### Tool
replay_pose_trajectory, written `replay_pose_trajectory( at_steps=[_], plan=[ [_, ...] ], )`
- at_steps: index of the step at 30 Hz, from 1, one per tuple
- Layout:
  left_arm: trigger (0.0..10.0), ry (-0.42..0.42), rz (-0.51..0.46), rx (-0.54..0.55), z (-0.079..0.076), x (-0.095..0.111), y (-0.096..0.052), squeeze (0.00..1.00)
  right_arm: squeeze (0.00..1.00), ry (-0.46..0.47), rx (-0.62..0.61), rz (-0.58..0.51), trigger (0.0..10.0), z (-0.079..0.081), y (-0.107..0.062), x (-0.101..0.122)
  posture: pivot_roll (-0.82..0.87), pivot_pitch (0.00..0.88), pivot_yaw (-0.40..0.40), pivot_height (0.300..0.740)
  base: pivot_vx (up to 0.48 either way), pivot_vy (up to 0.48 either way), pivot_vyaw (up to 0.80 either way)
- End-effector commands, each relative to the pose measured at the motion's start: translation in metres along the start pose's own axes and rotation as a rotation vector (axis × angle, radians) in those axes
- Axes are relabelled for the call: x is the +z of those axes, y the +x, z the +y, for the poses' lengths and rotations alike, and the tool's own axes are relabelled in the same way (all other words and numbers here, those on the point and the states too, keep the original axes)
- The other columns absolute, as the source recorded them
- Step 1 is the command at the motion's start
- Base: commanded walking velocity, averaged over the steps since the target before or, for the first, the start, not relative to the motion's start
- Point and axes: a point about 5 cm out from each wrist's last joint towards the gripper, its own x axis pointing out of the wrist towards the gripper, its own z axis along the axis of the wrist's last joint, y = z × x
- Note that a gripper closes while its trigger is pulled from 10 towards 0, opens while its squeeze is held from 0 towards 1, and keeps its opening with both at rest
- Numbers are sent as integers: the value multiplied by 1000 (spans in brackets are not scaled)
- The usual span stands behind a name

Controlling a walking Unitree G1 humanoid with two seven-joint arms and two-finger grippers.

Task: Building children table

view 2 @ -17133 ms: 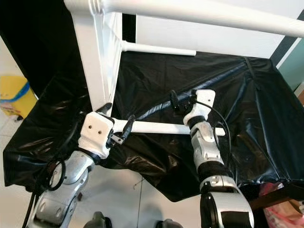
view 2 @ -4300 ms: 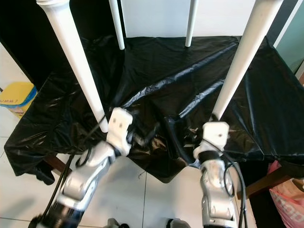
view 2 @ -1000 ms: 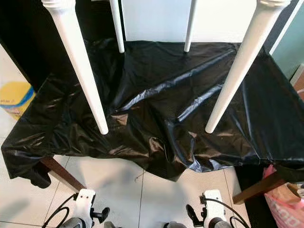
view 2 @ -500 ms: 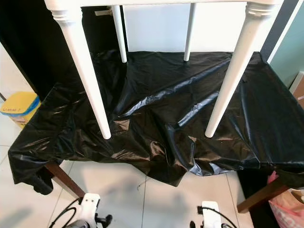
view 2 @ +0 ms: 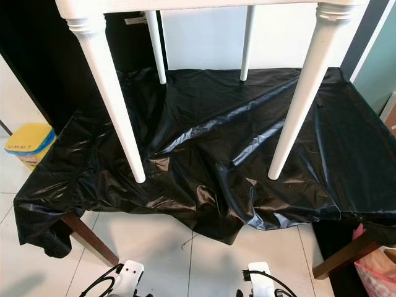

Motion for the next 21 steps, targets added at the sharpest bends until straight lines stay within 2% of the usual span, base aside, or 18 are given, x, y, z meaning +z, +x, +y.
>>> replay_pose_trajectory(
  at_steps=[1, 12, 15, 21],
  plan=[
    [10000, 14, 32, 7, 0, -7, -1, 0, 0, 12, -2, 50, 10000, 1, -2, -11, -161, 0, 52, 740, 0, 0, 0],
    [10000, 37, 71, -4, -1, -11, -1, 0, 0, 2, 10, 63, 10000, 7, -1, -10, -176, 0, 65, 740, 0, 0, 0],
    [10000, 56, 83, -5, -1, -10, 0, 0, 0, -38, 37, 84, 10000, 9, -2, -14, -176, 0, 60, 740, 0, 0, 0],
    [10000, 44, 96, -15, -1, -13, -1, 0, 0, -75, 44, 87, 10000, 9, -2, -14, -175, 0, 51, 740, 0, 0, 0]
  ],
)
